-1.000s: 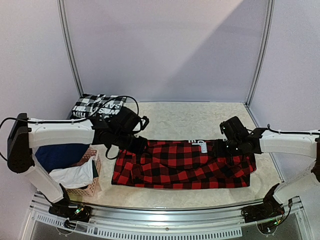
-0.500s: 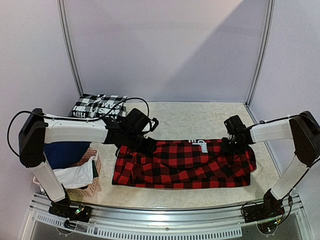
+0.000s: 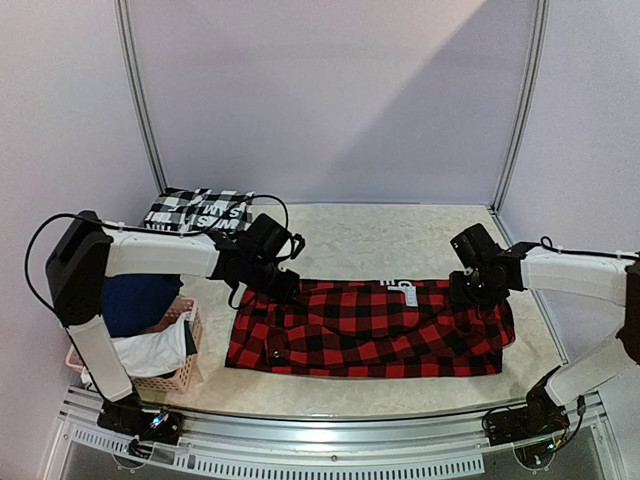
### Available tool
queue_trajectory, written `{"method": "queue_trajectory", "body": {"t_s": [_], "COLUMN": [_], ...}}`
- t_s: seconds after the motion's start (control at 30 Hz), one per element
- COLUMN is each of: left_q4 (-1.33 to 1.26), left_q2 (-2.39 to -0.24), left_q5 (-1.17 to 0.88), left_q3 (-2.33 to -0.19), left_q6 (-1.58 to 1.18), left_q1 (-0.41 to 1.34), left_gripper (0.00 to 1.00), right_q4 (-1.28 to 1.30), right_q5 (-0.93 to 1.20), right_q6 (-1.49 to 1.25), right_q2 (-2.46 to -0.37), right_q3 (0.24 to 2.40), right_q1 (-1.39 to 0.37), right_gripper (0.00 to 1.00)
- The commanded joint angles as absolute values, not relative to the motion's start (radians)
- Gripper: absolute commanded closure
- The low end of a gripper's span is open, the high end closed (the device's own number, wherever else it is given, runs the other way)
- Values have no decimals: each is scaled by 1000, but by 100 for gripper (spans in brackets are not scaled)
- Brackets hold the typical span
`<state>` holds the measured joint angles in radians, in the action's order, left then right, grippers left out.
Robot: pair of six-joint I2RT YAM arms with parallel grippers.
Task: Fold and stack the mixed laundry pile
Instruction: Rotate the rectangle-folded shirt at the center of the board.
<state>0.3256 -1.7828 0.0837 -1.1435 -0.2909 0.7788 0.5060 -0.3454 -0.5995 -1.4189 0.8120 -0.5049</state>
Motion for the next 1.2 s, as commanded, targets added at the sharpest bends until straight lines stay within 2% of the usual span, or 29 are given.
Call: {"method": "queue_trajectory", "body": {"t_s": [0.0, 0.23, 0.37, 0.8, 1.17], "left_q4": [330, 310, 297, 294, 242], "left_q2": [-1865, -1929, -1942, -1956, -1850], "left_q5": [78, 9, -25, -14, -34], "left_q3": [-1210, -1209, -1195, -1128, -940], "left_q6": [-237, -238, -245, -293, -440], "left_q1": [725, 676, 671, 667, 680], "left_gripper": [62, 62, 62, 63, 63], "right_q4": [645, 477, 386, 377, 417], "right_q5": [-416, -245, -194, -301, -289], "right_q6": [-686, -769, -791, -843, -709], "right_q2": [-1313, -1330, -1394, -1562, -1650], "right_q3": [833, 711, 663, 639, 792], "right_q1": [-658, -818, -843, -833, -676], "right_gripper": [43, 43, 44, 42, 39]}}
